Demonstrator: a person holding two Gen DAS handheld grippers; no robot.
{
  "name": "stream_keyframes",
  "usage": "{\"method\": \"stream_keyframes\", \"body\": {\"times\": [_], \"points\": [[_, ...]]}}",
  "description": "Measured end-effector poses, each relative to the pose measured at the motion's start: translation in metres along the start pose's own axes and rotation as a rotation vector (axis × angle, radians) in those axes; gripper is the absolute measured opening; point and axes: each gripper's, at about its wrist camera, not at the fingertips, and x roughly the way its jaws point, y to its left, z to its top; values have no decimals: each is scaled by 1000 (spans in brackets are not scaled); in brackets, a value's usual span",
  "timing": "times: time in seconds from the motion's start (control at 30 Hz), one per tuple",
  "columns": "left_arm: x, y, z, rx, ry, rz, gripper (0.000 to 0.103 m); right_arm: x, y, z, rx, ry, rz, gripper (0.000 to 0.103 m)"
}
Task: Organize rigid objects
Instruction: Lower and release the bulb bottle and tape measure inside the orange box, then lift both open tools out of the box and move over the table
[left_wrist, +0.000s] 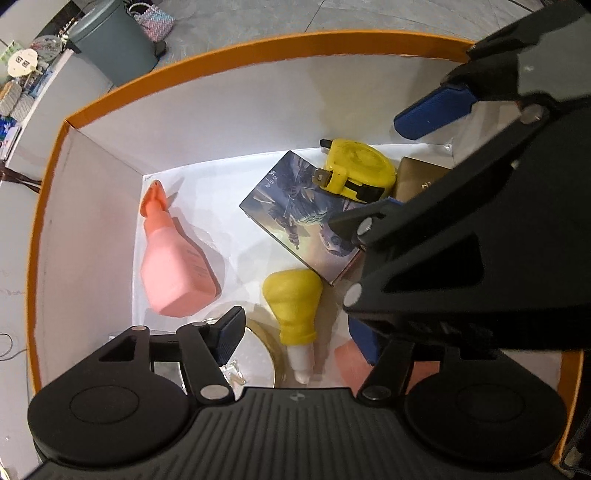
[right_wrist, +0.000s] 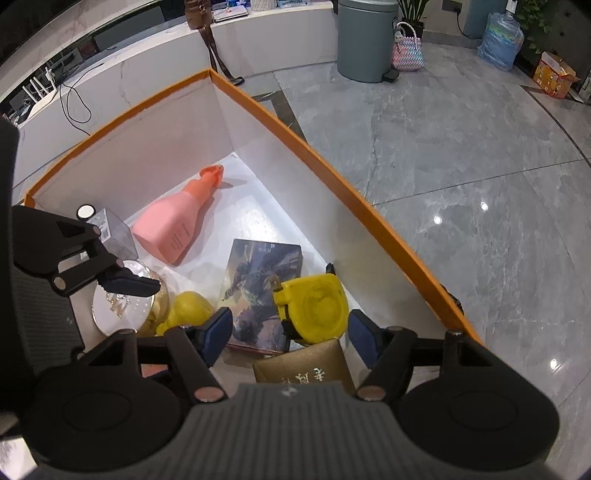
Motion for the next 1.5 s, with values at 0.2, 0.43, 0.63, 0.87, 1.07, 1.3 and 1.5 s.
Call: {"method": "stream_keyframes", "body": {"times": [0.2,0.43,0.63,0.87,1.07,1.3,1.5], "points": [[-14,-1,-3,-16,-27,5,76,-12,-2,0,9,-28,-2,72],[-37,4,-6,-36,-68,10,76,-21,-1,1,13,-50,-10,73],[-55,10,-9,-83,-132,14,76,-31,-3,1,25,-75,-21,73],[-78,14,-21,-141,-194,12,76,-48,1,3,36,-122,-27,74],[-97,12,-35,-139,-213,28,76,-56,14,4,9,-136,-27,74],[-113,20,-59,-167,-229,52,77,-66,35,3,-25,-156,-15,75],[-126,34,-89,-201,-226,83,78,-72,64,3,-67,-170,2,75]]}}
